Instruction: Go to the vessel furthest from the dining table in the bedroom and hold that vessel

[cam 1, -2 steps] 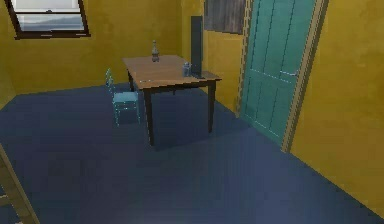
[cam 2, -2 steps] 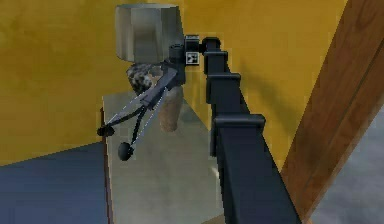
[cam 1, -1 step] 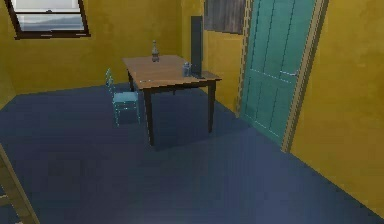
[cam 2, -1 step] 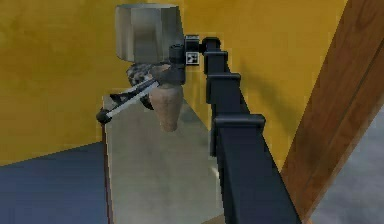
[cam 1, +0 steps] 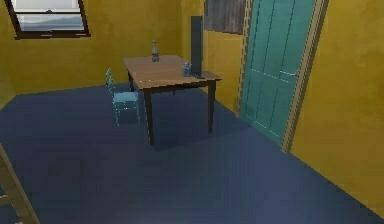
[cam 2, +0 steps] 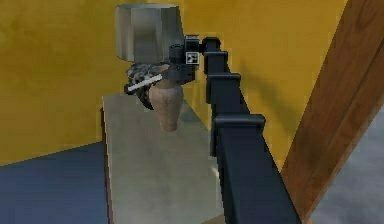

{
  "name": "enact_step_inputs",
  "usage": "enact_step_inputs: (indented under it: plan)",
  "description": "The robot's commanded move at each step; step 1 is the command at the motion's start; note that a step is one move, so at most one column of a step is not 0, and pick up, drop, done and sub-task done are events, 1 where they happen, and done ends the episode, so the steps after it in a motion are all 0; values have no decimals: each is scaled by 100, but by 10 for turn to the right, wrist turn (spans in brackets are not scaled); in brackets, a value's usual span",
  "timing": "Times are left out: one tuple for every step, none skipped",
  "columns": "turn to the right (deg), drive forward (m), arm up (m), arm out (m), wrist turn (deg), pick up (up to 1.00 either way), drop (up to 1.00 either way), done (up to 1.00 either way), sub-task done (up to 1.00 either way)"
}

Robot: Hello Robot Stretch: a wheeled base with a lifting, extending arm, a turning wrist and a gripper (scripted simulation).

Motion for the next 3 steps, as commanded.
enact_step_inputs:
  plan:
    - [0, 0, 0, 0, 240, 0, 0, 0, 0]
    - [0, 0, 0, 0, 0, 100, 0, 0, 0]
    - [0, 0, 0, 0, 0, 0, 0, 100, 0]
